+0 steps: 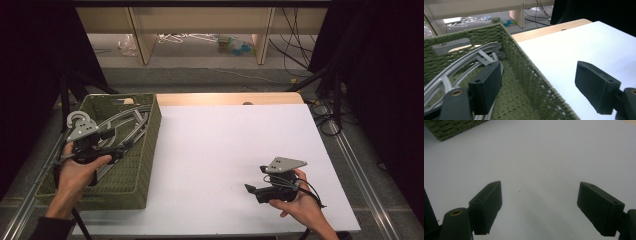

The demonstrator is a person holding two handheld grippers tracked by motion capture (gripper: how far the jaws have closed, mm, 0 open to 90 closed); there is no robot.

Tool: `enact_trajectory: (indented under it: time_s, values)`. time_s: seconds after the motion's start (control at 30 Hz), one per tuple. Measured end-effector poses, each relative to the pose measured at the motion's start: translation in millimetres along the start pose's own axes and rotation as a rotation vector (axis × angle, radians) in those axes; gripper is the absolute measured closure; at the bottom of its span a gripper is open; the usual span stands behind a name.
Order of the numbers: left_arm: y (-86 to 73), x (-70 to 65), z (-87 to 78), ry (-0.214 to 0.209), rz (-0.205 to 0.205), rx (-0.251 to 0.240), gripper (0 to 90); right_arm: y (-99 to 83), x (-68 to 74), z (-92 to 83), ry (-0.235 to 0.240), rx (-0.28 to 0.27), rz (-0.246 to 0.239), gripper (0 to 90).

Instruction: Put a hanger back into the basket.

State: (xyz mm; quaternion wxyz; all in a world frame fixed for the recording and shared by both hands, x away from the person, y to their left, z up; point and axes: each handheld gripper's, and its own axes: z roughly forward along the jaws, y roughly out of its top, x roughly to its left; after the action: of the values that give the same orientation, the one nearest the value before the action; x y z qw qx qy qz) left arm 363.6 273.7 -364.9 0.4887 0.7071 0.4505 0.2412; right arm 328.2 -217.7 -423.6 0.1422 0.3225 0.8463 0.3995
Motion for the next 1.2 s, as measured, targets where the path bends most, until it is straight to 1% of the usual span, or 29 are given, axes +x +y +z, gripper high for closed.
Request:
enact_trajectory:
  time_s: [0.1,0.13,0.2,0.23,0.33,0.37,0.43,0.47,0.53,0.6,0.67,0.7,0.73,0.77,0.8,0.87,0.93,0.97,1.0,1.03,1.07,1.1,1.13,1.17,1.2]
  values:
    - [-1.8,-7.4,0.3,-0.03,-0.013,-0.026,20.7,-0.2,0.1,0.7,0.004,-0.006,0.001,19.4]
    - [-2.3,-9.5,0.6,-0.034,-0.012,-0.025,20.7,-0.5,1.4,0.8,-0.004,-0.008,0.006,17.5]
    - [-3.6,-15.4,1.1,-0.039,-0.001,-0.019,20.7,-0.4,2.3,1.0,0.01,-0.015,-0.002,17.2]
    - [-4.5,-18.4,1.4,-0.046,-0.002,-0.023,20.5,-0.2,2.6,1.0,0.013,-0.024,-0.014,17.1]
    - [-7.8,-29.2,2.4,-0.072,0.0,-0.028,19.9,0.1,2.9,0.2,0.016,-0.042,-0.008,16.8]
    - [-8.7,-32.6,2.5,-0.087,0.01,-0.027,19.3,-0.1,2.8,-0.6,0.01,-0.05,0.002,16.8]
    - [-11.1,-41.3,4.1,-0.11,0.017,-0.033,16.3,-0.2,1.3,-0.9,0.015,-0.061,-0.001,16.8]
    - [-12.2,-45.4,4.1,-0.114,0.031,-0.03,16.5,-0.2,1.6,-1.4,0.011,-0.068,0.014,16.8]
    - [-14.5,-52.7,5.0,-0.128,0.038,-0.031,16.5,-0.1,1.7,-1.8,0.007,-0.078,0.014,16.8]
    - [-17.3,-60.7,5.9,-0.143,0.044,-0.033,16.5,-0.3,2.1,-1.8,0.015,-0.082,0.01,16.8]
    - [-20.7,-69.0,6.5,-0.157,0.054,-0.03,16.5,-0.5,2.6,-1.6,0.022,-0.085,0.01,16.8]
    - [-22.5,-73.0,6.5,-0.161,0.047,-0.03,16.5,-0.7,3.3,-2.0,0.027,-0.079,0.017,16.8]
    - [-24.1,-76.1,6.8,-0.169,0.055,-0.031,16.5,-0.8,3.2,-2.0,0.023,-0.079,0.013,16.8]
    - [-25.9,-80.2,6.5,-0.17,0.045,-0.026,16.5,-1.0,3.5,-2.2,0.022,-0.081,0.018,16.8]
    - [-27.0,-82.1,6.5,-0.179,0.066,-0.026,16.5,-1.1,3.6,-2.4,0.024,-0.082,0.021,16.8]
    - [-30.3,-87.5,6.2,-0.187,0.075,-0.026,16.5,-1.4,3.7,-2.8,0.024,-0.085,0.02,16.8]
    - [-34.1,-93.1,5.5,-0.193,0.076,-0.028,16.5,-1.8,4.1,-3.5,0.019,-0.095,0.019,16.8]
    - [-36.2,-96.0,5.2,-0.193,0.056,-0.03,16.5,-2.0,4.3,-3.6,0.019,-0.097,0.017,16.8]
    - [-38.8,-98.2,5.7,-0.204,0.064,-0.038,16.4,-2.1,4.7,-3.7,0.024,-0.099,0.018,16.8]
    - [-41.8,-100.6,5.9,-0.202,0.075,-0.04,16.5,-2.6,5.7,-4.2,0.026,-0.096,0.027,16.8]
    - [-44.8,-102.6,6.0,-0.206,0.086,-0.039,16.5,-3.1,5.5,-4.2,0.025,-0.104,0.017,16.8]
    - [-47.9,-104.8,5.7,-0.21,0.079,-0.039,16.5,-3.6,6.1,-4.1,0.031,-0.104,0.022,16.8]
    - [-50.5,-105.6,5.8,-0.22,0.09,-0.05,16.5,-4.2,7.0,-4.4,0.026,-0.109,0.028,16.8]
    - [-53.7,-108.3,5.2,-0.218,0.076,-0.05,16.5,-4.9,7.4,-5.0,0.024,-0.116,0.027,16.8]
    - [-56.8,-110.2,4.9,-0.217,0.094,-0.052,16.5,-5.7,8.0,-5.6,0.034,-0.117,0.029,16.8]
